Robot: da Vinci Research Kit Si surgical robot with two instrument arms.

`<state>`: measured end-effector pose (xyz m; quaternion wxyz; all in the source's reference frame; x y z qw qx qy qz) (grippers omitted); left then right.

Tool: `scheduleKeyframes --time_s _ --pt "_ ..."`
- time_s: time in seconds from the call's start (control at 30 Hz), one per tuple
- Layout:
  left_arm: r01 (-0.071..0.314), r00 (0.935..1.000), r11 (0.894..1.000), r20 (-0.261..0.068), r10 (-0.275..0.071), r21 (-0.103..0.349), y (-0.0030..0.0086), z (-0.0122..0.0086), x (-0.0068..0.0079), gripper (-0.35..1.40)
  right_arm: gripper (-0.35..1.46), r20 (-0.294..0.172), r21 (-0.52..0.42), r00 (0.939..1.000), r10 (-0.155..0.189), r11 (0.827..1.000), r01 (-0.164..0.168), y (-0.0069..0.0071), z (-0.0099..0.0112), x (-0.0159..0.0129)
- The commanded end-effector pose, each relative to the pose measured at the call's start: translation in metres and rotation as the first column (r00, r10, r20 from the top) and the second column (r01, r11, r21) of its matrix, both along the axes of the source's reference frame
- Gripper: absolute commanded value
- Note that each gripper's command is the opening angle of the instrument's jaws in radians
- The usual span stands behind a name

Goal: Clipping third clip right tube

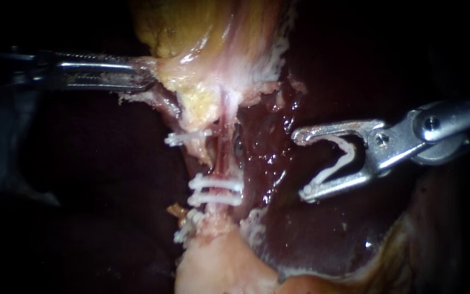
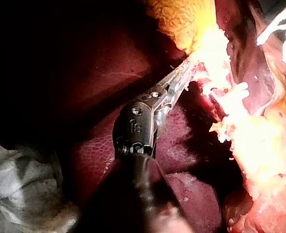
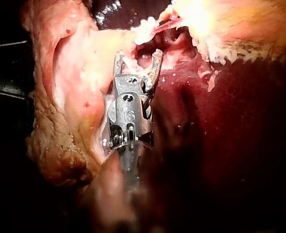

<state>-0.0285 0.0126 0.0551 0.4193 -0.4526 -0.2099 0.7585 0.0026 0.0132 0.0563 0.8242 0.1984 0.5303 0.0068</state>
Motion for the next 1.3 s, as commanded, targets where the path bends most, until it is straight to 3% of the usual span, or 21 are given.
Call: scheduleKeyframes --time_s 0.03,0.1,0.27,0.43,0.7,0.87,1.03,1.2,1.3 --pt "-0.001 1.0 1.0 0.001 0.001 0.002 0.0002 -0.0002 0.0002 -0.35 0.5 0.0 0.0 1.0 0.0 1.0 0.0 0.0 0.0 -0.0001" --pt "-0.007 1.0 1.0 0.007 0.007 0.009 0.0008 -0.001 0.0007 -0.35 0.5 0.0 0.0 1.0 0.0 1.0 0.0 0.0 0.0 -0.0001" --pt "0.05 0.9982 0.999 0.033 -0.05 0.005 0.0034 -0.0052 0.003 -0.35 0.5 -0.001 0.0 1.0 -0.001 1.0 0.001 0.0 0.0 -0.0002" --pt "0.074 0.9963 0.997 0.046 -0.073 -0.035 0.0051 -0.0087 0.0051 -0.35 0.5 -0.001 0.0 1.0 -0.001 1.0 0.001 0.0 0.0 -0.0002" --pt "0.076 0.9962 0.996 0.045 -0.074 -0.043 0.005 -0.0086 0.0055 -0.35 0.5 0.0 0.0 1.0 0.001 1.0 -0.001 0.0 -0.0001 0.0002" --pt "0.076 0.9962 0.996 0.045 -0.074 -0.044 0.0049 -0.0086 0.0055 -0.35 0.5 0.042 0.121 0.9973 0.061 0.991 -0.065 0.0001 0.0 0.0024" --pt "0.078 0.9962 0.996 0.044 -0.076 -0.046 0.0047 -0.0084 0.0053 -0.35 0.49 0.088 0.212 0.9889 0.12 0.968 -0.136 0.0005 0.0009 0.0064" --pt "0.078 0.9962 0.996 0.043 -0.076 -0.047 0.0045 -0.0083 0.0053 -0.35 0.49 0.114 0.268 0.9833 0.142 0.949 -0.168 0.0008 0.0021 0.01" --pt "0.079 0.9961 0.996 0.043 -0.077 -0.047 0.0045 -0.0083 0.0052 -0.35 0.49 0.101 0.303 0.9833 0.152 0.937 -0.175 0.0008 0.0029 0.0117"
